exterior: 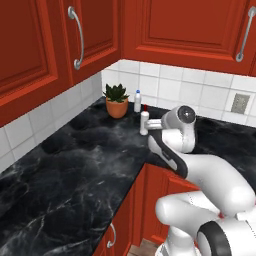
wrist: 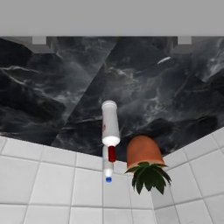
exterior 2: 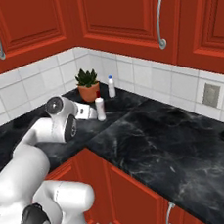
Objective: Place the drinks on the dining counter in a tight cluster.
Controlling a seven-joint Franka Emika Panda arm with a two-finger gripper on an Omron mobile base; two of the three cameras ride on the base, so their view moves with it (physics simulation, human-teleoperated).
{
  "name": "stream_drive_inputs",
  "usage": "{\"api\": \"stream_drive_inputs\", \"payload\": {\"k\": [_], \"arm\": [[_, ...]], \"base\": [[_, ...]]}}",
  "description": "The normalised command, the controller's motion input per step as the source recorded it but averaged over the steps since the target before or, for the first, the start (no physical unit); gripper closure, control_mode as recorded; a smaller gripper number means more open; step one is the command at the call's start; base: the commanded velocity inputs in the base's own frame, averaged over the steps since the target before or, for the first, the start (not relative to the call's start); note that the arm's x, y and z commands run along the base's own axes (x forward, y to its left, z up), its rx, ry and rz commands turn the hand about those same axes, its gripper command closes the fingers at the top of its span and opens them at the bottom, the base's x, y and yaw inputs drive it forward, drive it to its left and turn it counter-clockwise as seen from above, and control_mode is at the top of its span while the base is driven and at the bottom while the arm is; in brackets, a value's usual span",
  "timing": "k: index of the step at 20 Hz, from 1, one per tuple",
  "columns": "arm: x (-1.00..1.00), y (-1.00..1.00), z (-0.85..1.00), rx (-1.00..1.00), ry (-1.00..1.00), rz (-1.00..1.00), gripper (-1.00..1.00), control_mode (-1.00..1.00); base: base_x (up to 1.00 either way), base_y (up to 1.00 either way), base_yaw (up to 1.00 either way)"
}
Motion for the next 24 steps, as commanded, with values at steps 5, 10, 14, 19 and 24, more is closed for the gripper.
{"api": "stream_drive_inputs", "payload": {"k": [5, 10, 14, 19, 24], "arm": [[0.26, -0.01, 0.00, 0.00, 0.00, 0.00, -1.00, -1.00], [0.21, -0.04, 0.00, 0.00, 0.01, 0.00, -1.00, -1.00], [0.20, -0.03, 0.00, 0.00, 0.01, 0.00, -1.00, -1.00], [0.18, -0.08, 0.00, 0.00, 0.06, 0.02, -1.00, -1.00], [0.12, -0.01, 0.00, 0.00, 0.03, 0.06, -1.00, -1.00]], "base": [[0.00, 0.00, 0.00], [0.00, 0.00, 0.00], [0.00, 0.00, 0.00], [0.00, 0.00, 0.00], [0.00, 0.00, 0.00]]}}
